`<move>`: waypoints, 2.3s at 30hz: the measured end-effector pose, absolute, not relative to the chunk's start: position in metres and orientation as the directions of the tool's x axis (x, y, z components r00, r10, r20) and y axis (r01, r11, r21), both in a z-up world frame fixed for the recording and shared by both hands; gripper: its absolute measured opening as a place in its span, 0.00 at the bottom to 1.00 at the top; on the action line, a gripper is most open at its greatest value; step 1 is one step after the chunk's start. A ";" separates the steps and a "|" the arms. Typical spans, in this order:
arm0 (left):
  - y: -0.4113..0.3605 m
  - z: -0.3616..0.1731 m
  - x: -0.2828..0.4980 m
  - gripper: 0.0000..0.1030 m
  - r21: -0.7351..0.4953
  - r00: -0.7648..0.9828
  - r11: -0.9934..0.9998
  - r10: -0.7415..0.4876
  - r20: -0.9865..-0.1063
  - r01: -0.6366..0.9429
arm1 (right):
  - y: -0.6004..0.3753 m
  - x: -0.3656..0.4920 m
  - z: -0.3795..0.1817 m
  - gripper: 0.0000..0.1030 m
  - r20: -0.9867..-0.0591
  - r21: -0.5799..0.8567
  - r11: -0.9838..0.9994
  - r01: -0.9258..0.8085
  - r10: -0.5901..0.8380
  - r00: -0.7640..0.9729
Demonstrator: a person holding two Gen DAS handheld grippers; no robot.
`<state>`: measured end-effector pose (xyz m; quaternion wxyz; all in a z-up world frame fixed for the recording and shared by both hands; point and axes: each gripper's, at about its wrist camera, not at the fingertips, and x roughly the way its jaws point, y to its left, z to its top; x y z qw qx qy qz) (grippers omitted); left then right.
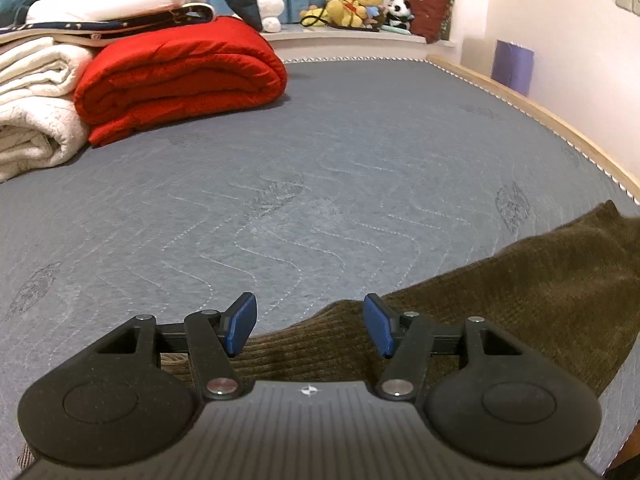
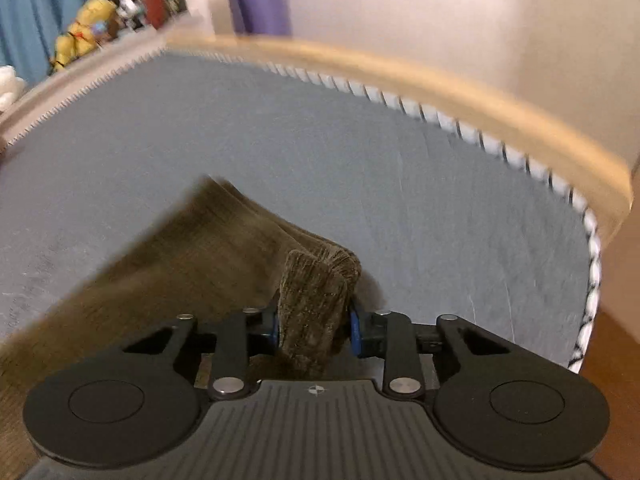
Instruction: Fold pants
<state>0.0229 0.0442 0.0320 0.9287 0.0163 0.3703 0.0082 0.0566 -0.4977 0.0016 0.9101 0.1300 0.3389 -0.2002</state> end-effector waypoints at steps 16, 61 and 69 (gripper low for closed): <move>0.092 0.028 0.017 0.65 -0.211 0.654 0.968 -0.071 -0.753 -0.138 | -0.115 -0.023 0.011 0.52 -0.713 0.185 0.495 -0.849 0.662 0.231; 0.041 -0.048 0.059 0.73 -0.138 0.489 0.986 -0.165 -0.856 0.091 | -0.257 0.033 -0.050 0.90 -0.868 0.185 0.951 -0.250 0.277 0.413; 0.040 -0.016 0.052 0.15 -0.132 0.586 0.990 -0.137 -0.799 0.051 | -0.260 0.032 -0.049 0.89 -0.863 0.208 0.947 -0.245 0.296 0.410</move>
